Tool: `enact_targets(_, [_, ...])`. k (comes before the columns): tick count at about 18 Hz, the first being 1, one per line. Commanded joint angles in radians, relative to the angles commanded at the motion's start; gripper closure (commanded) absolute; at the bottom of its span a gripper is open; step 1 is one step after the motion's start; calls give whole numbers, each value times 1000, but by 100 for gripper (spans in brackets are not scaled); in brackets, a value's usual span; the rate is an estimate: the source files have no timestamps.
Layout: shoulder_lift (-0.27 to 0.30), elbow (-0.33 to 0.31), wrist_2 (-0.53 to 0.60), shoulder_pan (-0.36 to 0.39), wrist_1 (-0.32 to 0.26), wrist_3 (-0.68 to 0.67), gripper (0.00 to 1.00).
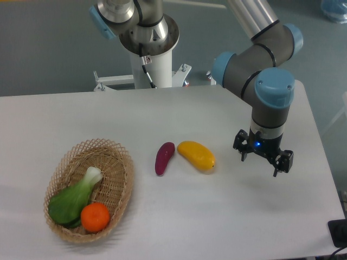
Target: Pick up the orange from the basket
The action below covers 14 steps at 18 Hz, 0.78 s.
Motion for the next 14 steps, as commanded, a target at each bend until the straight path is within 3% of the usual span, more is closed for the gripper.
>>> enact_targets(11, [20, -9, -9, -14, -14, -28, 0])
enact_targets(14, [29, -47, -11, -66, -5, -73, 0])
